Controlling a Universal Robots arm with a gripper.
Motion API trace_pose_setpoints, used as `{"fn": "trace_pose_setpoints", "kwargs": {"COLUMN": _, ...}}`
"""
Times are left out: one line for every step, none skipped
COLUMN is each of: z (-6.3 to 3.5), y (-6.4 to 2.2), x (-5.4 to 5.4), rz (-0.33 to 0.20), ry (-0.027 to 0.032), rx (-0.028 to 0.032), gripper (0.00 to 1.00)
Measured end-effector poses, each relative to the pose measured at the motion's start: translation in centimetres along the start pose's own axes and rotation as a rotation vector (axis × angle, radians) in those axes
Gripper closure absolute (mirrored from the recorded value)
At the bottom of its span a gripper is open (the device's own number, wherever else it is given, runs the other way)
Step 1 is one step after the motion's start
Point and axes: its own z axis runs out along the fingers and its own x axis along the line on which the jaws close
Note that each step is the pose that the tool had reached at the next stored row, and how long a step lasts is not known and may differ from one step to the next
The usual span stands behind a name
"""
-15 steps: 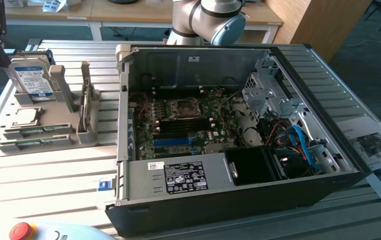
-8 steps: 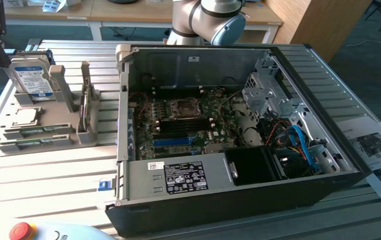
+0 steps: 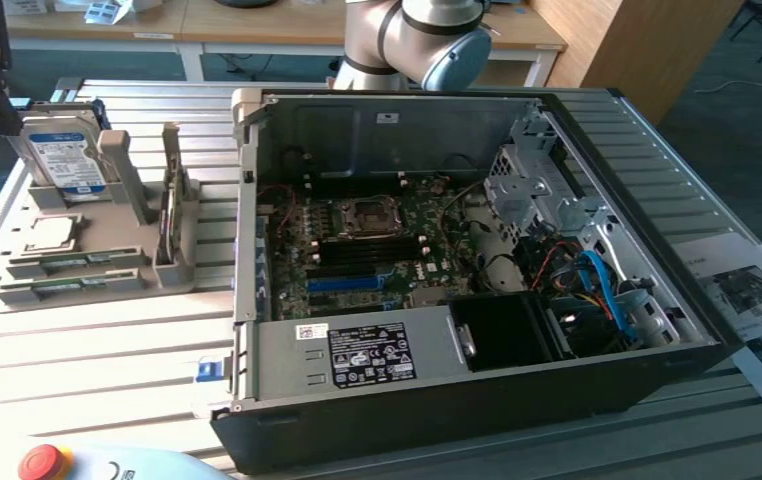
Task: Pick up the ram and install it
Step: 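Pick up the ram and move it above insertion slot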
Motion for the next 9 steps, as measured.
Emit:
{"fn": "trace_pose_setpoints", "kwargs": {"z": 0.0, "y": 0.0, "x": 0.0, "rz": -0.001, "ry": 0.0, "rx": -0.0001, "gripper": 0.89}}
{"fn": "trace_pose_setpoints", "kwargs": {"z": 0.0, "y": 0.0, "x": 0.0, "rz": -0.001, "ry": 0.0001, "rx": -0.0001, "gripper": 0.89}}
{"fn": "trace_pose_setpoints", "kwargs": {"z": 0.0, "y": 0.0, "x": 0.0, "rz": -0.001, "ry": 0.0001, "rx": 0.0, "gripper": 0.89}}
{"fn": "trace_pose_setpoints", "kwargs": {"z": 0.01, "y": 0.0, "x": 0.0, "rz": -0.001, "ry": 0.0, "rx": 0.0001, "gripper": 0.89}}
{"fn": "trace_pose_setpoints", "kwargs": {"z": 0.0, "y": -0.01, "x": 0.0, "rz": -0.001, "ry": 0.0001, "rx": 0.0004, "gripper": 0.89}}
{"fn": "trace_pose_setpoints", "kwargs": {"z": 0.0, "y": -0.01, "x": 0.0, "rz": -0.001, "ry": 0.0001, "rx": 0.0016, "gripper": 0.89}}
{"fn": "trace_pose_setpoints", "kwargs": {"z": -0.01, "y": -0.02, "x": 0.0, "rz": -0.001, "ry": 0.0001, "rx": 0.0037, "gripper": 0.89}}
{"fn": "trace_pose_setpoints", "kwargs": {"z": -0.01, "y": -0.01, "x": 0.0, "rz": -0.002, "ry": 0.0001, "rx": 0.0062, "gripper": 0.89}}
{"fn": "trace_pose_setpoints", "kwargs": {"z": 0.0, "y": -0.01, "x": 0.0, "rz": -0.002, "ry": 0.0001, "rx": 0.009, "gripper": 0.89}}
